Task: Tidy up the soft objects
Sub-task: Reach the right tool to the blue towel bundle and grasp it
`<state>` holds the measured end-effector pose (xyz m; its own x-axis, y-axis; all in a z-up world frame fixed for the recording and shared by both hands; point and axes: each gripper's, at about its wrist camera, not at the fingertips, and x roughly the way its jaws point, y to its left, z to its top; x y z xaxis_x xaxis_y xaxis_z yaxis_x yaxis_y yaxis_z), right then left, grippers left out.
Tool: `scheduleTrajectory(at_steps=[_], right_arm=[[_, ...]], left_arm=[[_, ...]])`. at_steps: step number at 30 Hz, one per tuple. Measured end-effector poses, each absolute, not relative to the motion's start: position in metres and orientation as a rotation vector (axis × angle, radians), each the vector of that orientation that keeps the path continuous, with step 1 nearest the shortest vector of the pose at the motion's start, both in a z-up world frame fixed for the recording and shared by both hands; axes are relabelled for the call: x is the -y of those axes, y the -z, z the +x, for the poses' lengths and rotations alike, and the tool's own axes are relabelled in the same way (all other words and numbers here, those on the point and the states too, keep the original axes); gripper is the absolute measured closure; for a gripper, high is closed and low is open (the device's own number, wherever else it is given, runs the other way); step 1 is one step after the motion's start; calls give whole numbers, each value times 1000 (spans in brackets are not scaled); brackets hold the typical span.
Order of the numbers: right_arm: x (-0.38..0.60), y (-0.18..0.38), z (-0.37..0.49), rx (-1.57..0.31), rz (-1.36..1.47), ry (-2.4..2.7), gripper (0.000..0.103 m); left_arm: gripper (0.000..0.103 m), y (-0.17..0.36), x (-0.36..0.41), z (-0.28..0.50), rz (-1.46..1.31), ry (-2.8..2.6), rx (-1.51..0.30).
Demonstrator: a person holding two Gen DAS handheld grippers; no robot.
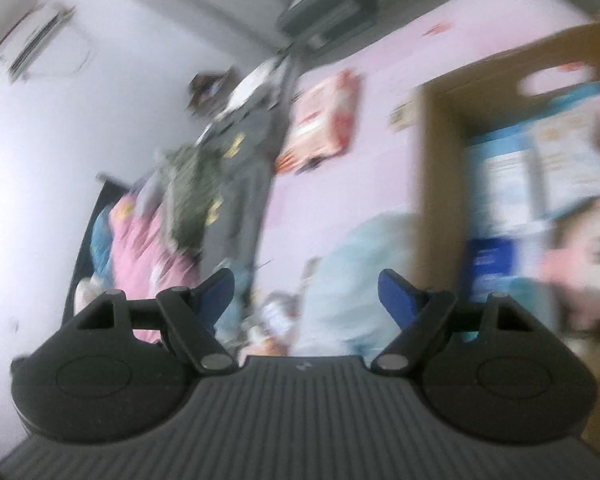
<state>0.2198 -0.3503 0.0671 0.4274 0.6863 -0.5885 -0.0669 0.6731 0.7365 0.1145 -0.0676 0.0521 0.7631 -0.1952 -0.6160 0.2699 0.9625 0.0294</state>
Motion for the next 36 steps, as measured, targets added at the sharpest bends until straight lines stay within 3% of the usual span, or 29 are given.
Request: scheduleTrajectory(at_steps=[9,14,26,28,36], right_arm=[[192,-41,271,-1184,713,-682,23],[118,14,280,-1322,827,-643,23],[51,73,307,-1344,889,-548,24],[43,72,315,-1335,864,-552,25],[16,59,328,-1319,679,-547,27]], left_arm=[[19,-38,-20,107,179,-79,-567],[21,-27,-51,123,170,-135,-559],[46,9,-119,170,-76,-50,-764],[52,15,-129,180,-117,-39,-794],[61,29,-141,196,-186,-28,-858]])
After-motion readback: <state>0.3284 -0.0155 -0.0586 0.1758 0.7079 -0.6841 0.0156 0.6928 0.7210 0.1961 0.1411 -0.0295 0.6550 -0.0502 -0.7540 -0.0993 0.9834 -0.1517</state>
